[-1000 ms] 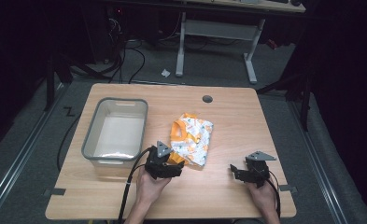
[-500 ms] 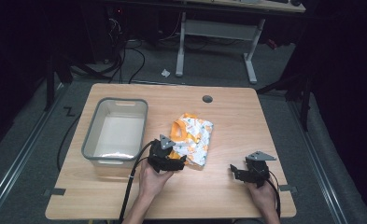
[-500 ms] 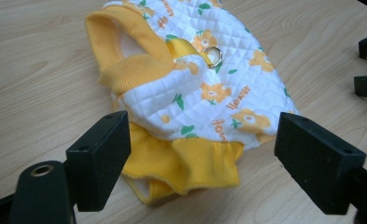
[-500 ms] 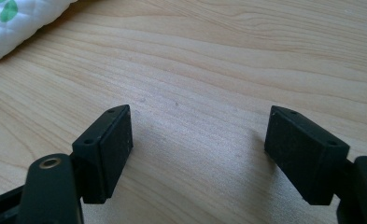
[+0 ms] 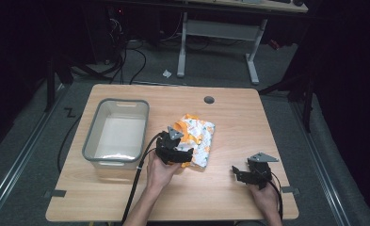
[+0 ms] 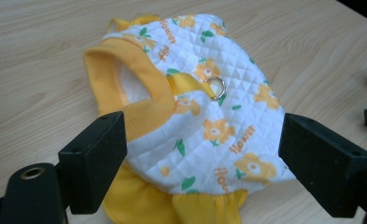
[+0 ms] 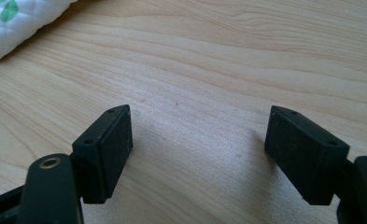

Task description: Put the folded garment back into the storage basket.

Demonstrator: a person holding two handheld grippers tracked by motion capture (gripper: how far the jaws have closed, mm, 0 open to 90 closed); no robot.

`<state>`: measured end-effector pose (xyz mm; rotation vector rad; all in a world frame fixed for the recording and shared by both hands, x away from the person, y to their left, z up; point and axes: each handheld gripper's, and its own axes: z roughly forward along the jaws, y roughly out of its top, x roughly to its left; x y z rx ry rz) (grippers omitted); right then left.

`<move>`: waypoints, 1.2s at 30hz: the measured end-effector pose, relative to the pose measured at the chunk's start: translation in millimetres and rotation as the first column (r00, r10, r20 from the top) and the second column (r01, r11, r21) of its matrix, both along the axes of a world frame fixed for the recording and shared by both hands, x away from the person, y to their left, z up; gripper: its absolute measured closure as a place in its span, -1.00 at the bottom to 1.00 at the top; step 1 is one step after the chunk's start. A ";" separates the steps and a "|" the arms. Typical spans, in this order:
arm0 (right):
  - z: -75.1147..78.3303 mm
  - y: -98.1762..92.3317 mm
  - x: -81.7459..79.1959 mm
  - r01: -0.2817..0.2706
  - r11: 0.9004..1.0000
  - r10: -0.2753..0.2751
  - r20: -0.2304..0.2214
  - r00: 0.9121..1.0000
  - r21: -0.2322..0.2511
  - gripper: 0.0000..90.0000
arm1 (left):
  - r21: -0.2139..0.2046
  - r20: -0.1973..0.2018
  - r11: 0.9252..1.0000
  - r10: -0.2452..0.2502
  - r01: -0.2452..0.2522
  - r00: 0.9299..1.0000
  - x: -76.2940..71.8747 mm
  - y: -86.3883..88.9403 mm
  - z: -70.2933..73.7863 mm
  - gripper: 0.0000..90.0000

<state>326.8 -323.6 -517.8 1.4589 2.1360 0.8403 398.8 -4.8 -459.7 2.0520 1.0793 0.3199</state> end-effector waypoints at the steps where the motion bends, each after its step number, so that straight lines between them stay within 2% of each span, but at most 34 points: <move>1: 0.0 0.0 0.0 0.000 1.000 0.000 0.000 1.000 0.000 -0.47 | 0.000 0.000 1.000 0.000 0.000 1.000 0.0 0.0 0.0 -0.65; 11: 0.1 0.0 -0.1 -0.004 1.000 0.004 0.000 1.000 0.000 -0.47 | 0.039 -0.031 0.999 0.029 -0.028 0.999 20.7 -5.5 -12.6 -0.65; 15: 0.1 0.0 -0.1 -0.004 1.000 0.004 0.000 1.000 0.000 -0.47 | 0.036 -0.042 0.998 0.045 -0.043 0.998 26.4 -5.2 -17.8 -0.65; 17: 0.1 0.0 -0.1 -0.004 1.000 0.004 0.000 1.000 0.000 -0.47 | 0.062 -0.058 0.997 0.058 -0.055 0.997 31.6 -5.4 -25.4 -0.64; 23: 0.1 0.0 -0.2 -0.003 1.000 0.003 0.000 1.000 0.000 -0.47 | 0.082 -0.059 0.994 0.073 -0.069 0.996 38.2 -7.2 -36.2 -0.63; 26: 0.1 0.0 -0.2 -0.003 1.000 0.003 0.000 1.000 0.000 -0.47 | 0.118 -0.058 0.991 0.075 -0.068 0.996 40.6 -8.5 -42.8 -0.60; 36: 0.1 0.0 -0.1 -0.004 1.000 0.004 0.000 1.000 0.000 -0.47 | 0.116 -0.074 0.992 0.066 -0.057 0.995 43.9 -9.0 -49.4 -0.58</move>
